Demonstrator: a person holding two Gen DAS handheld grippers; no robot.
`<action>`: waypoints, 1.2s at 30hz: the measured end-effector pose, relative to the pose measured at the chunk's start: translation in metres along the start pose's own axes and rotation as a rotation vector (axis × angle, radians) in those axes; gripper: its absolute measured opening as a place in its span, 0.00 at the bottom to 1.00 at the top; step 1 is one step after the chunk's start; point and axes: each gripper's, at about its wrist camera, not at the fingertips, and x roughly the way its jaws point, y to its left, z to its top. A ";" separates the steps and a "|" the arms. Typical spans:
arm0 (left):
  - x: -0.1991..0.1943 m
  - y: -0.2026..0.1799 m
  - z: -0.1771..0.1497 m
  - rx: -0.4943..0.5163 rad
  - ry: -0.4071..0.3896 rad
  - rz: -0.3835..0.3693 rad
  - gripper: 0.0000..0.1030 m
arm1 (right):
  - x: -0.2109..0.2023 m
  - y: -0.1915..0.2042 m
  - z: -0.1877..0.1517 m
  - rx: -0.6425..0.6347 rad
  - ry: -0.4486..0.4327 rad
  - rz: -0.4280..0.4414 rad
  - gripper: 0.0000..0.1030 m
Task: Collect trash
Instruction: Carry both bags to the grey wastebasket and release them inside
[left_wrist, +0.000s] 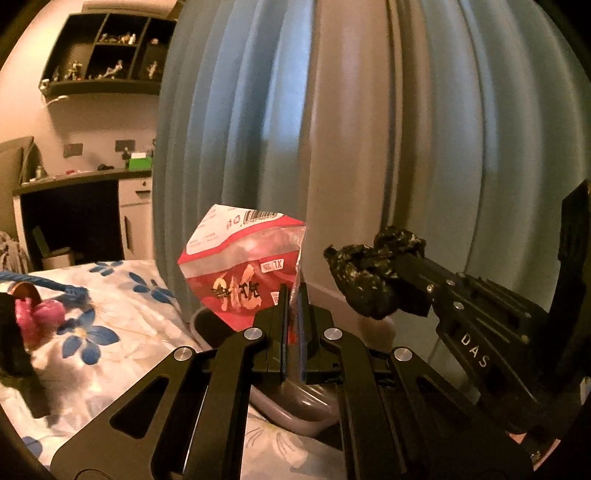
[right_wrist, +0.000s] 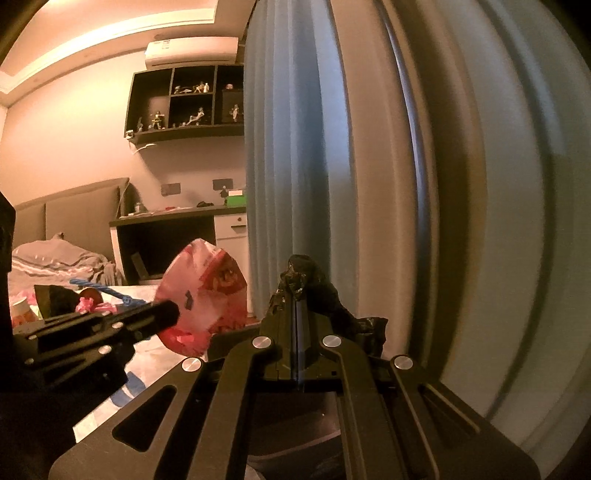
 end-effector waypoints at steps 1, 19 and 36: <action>0.002 0.001 0.000 -0.002 0.003 -0.009 0.04 | 0.001 -0.002 -0.001 0.001 0.000 -0.001 0.01; 0.041 0.008 -0.011 -0.053 0.075 -0.083 0.04 | 0.029 -0.008 -0.003 0.010 0.025 -0.005 0.01; 0.027 0.044 -0.021 -0.138 0.058 0.079 0.83 | 0.031 -0.014 0.000 0.035 0.028 0.000 0.33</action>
